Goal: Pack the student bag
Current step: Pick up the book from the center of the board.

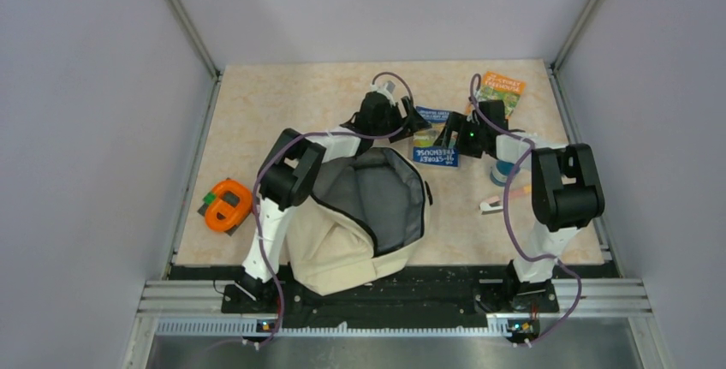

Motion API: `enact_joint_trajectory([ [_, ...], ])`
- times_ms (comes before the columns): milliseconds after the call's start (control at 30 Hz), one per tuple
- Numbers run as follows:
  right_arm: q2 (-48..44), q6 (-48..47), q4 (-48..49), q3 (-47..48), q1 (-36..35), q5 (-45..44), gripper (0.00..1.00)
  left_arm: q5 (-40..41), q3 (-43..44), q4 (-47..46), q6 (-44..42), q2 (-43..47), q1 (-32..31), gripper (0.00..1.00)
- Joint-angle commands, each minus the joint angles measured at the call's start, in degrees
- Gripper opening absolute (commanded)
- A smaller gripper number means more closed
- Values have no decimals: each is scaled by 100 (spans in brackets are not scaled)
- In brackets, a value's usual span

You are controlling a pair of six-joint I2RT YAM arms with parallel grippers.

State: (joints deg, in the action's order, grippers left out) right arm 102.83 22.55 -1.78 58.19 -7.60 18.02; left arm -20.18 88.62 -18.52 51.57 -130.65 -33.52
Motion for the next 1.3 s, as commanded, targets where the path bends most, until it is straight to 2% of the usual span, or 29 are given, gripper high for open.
enact_joint_trajectory([
  [0, 115, -44, 143, 126, 66, 44, 82, -277, -21, -901, 248, 521, -161, 82],
  [667, 268, -19, 143, 184, 73, 164, 81, -368, -245, -1535, 538, 177, -408, 79],
  [800, 290, -13, 138, 182, 69, 189, 80, -368, -169, -1367, 495, 75, -429, 76],
  [1067, 299, 3, 138, 192, 73, 232, 80, -123, 117, -469, 177, -57, -471, 74],
  [1167, 312, 14, 138, 197, 70, 248, 79, -122, 196, -342, 134, -113, -497, 69],
  [1267, 317, 14, 142, 208, 72, 263, 79, -168, 255, -377, 163, -136, -511, 54],
])
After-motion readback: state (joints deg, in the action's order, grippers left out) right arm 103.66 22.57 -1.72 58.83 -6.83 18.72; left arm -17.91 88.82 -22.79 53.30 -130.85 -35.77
